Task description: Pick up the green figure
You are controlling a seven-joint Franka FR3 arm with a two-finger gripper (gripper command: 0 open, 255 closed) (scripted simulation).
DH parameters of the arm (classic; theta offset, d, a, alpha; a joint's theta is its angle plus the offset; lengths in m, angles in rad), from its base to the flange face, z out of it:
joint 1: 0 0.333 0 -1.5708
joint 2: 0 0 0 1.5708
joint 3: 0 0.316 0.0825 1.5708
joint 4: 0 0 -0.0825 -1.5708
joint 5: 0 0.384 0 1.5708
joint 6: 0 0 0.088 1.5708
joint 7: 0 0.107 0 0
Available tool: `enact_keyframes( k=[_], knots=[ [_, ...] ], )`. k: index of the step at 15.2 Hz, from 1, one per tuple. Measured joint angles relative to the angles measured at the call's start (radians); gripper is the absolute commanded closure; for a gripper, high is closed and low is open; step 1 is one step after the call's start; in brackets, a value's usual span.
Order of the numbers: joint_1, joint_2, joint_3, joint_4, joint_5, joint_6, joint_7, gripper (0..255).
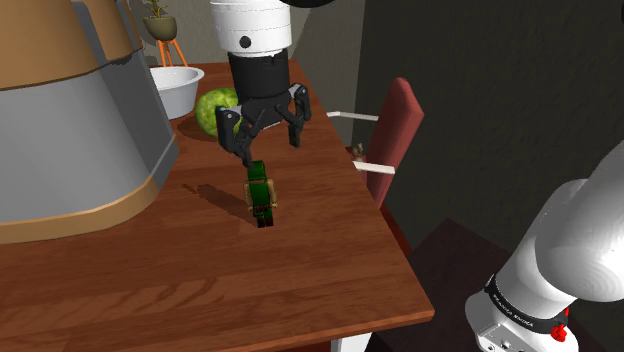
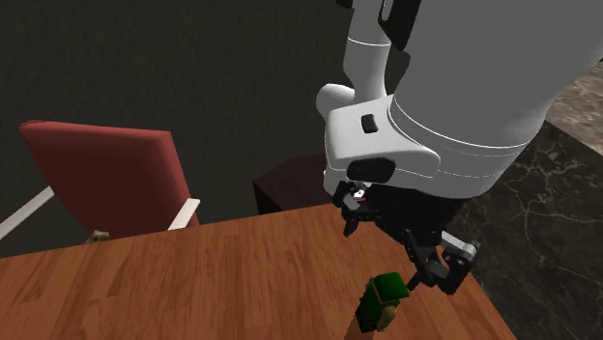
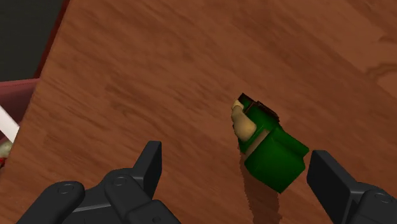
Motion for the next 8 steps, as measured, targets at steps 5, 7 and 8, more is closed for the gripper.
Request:
enact_keyframes(
  k=[5, 7, 8],
  knots=[
    [0.021, 0.083, 0.038, 0.051, -0.045, 0.018, 0.066, 0],
    [0.02, 0.079, 0.037, 0.023, -0.042, 0.042, 0.066, 0],
    [0.02, 0.074, 0.036, 0.005, -0.04, 0.057, 0.064, 0]
  ],
)
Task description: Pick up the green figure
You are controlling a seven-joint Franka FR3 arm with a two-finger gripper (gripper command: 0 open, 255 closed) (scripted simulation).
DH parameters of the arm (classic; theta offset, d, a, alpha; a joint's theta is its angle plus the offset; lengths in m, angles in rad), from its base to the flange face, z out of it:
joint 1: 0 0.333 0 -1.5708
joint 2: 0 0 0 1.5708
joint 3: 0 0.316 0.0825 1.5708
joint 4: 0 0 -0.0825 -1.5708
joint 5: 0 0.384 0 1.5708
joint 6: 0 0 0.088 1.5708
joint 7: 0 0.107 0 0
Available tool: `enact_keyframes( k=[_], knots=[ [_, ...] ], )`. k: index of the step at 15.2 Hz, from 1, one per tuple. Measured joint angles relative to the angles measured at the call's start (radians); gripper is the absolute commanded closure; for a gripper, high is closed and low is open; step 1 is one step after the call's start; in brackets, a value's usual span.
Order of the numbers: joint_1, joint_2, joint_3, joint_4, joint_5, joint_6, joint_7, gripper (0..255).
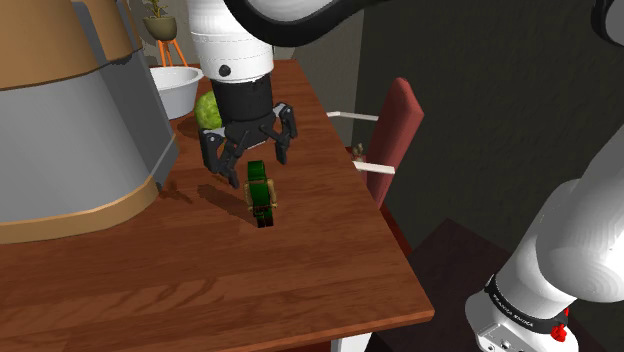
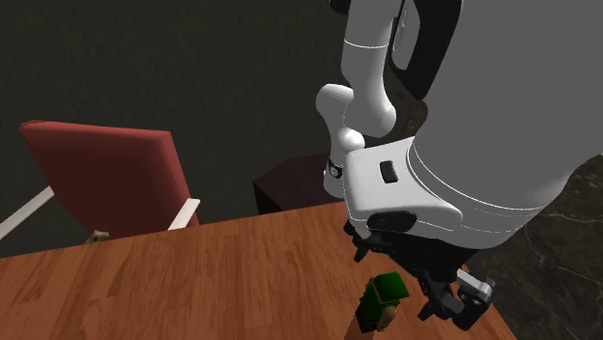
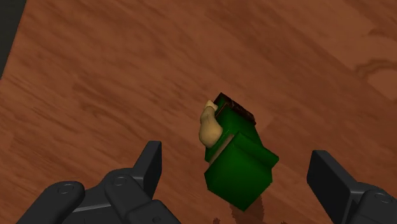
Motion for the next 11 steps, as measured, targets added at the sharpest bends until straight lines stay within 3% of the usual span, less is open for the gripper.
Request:
enact_keyframes(
  k=[2, 3, 11],
  knots=[
    [0.0, 0.001, 0.0, -0.026, 0.0, 0.027, 0.001, 0],
    [0.0, 0.002, 0.001, -0.029, -0.001, 0.03, 0.002, 255],
    [0.0, -0.001, 0.0, -0.03, -0.002, 0.034, 0.002, 255]
  ],
)
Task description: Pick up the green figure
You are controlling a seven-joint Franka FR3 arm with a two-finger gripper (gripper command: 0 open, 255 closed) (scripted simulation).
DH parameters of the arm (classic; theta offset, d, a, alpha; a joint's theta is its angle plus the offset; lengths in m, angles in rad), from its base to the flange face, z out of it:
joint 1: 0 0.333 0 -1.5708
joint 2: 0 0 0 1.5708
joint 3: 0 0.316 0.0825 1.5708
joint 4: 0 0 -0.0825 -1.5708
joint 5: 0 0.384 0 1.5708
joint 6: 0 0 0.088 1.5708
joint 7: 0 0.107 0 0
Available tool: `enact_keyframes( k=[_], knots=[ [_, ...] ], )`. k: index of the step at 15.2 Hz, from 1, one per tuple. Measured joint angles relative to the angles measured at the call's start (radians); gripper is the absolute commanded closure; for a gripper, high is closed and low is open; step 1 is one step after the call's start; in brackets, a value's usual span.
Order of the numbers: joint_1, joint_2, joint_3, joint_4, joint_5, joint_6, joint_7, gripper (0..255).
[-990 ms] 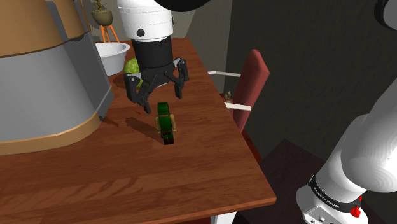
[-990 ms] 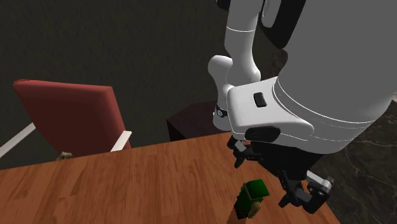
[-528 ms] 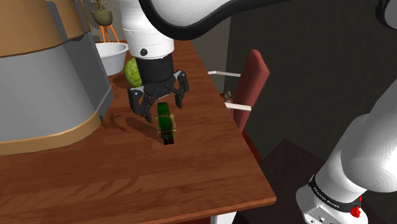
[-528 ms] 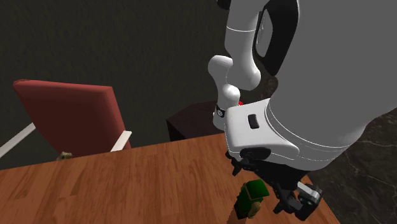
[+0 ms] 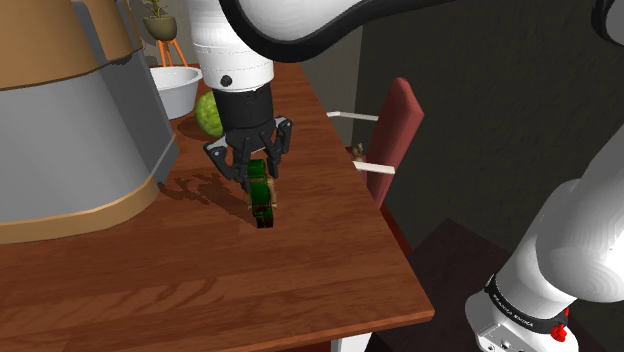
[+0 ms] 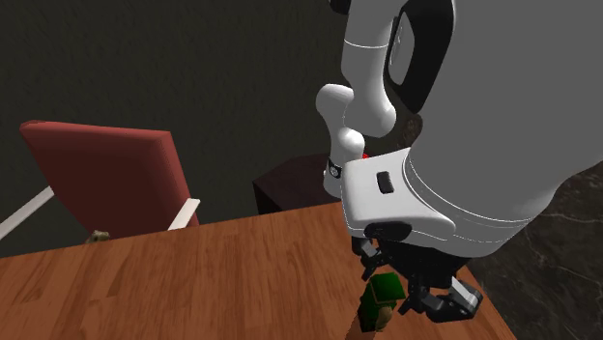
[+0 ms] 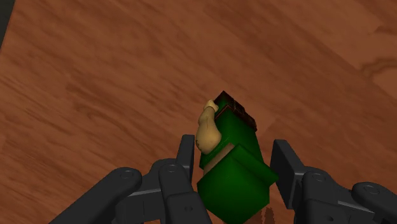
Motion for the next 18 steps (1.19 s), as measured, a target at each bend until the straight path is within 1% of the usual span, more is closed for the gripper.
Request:
enact_keyframes(
  k=[2, 5, 18],
  knots=[
    [0.0, 0.001, 0.0, 0.001, -0.001, 0.0, 0.002, 255],
    [0.001, 0.005, 0.001, 0.027, -0.001, -0.027, 0.001, 255],
    [0.009, 0.048, 0.011, 0.238, -0.026, -0.205, 0.014, 255]
  ],
)
